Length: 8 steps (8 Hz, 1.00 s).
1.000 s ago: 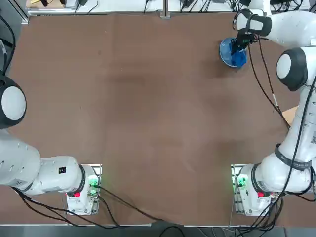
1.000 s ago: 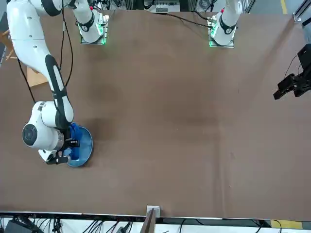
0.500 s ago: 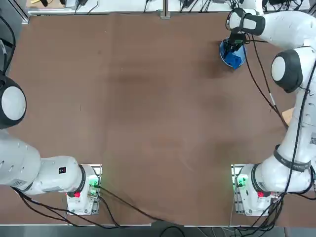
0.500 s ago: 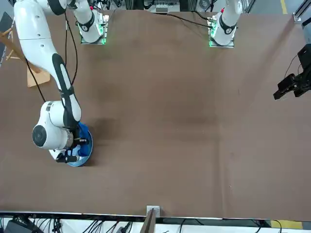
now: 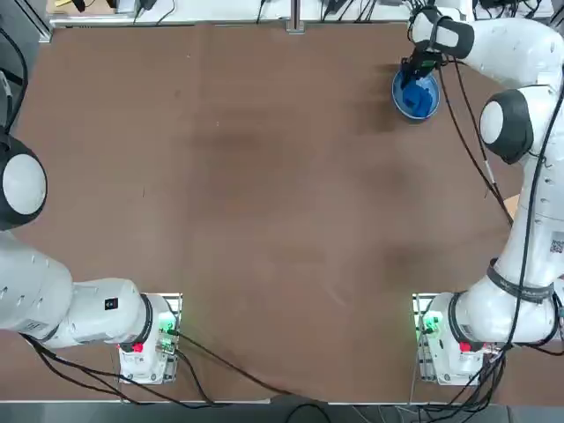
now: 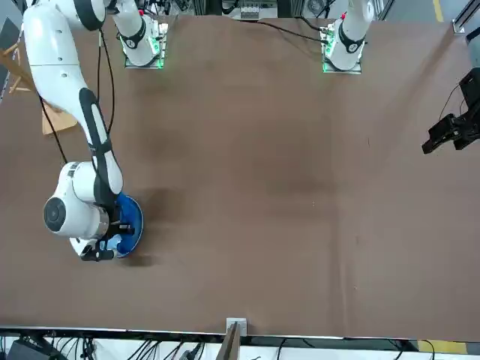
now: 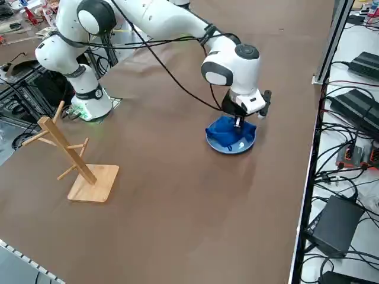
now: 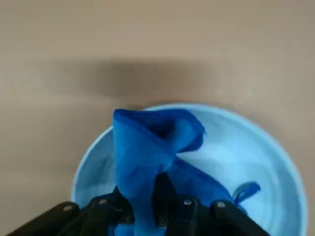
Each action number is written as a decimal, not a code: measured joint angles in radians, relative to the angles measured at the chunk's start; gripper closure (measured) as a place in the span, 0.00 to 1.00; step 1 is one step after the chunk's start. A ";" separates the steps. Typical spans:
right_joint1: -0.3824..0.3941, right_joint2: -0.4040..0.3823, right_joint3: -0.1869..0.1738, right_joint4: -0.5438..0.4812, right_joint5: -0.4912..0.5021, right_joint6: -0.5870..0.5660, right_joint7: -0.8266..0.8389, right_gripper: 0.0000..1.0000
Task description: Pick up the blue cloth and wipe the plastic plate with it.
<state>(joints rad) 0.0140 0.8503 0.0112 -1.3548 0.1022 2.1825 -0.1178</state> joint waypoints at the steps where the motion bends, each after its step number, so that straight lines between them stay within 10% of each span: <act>1: -0.016 0.013 -0.002 0.016 0.000 -0.002 -0.035 0.85; 8: 0.001 -0.005 -0.004 -0.013 0.007 -0.137 0.085 0.85</act>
<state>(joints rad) 0.0150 0.8455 0.0069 -1.3676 0.1096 2.0451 -0.0330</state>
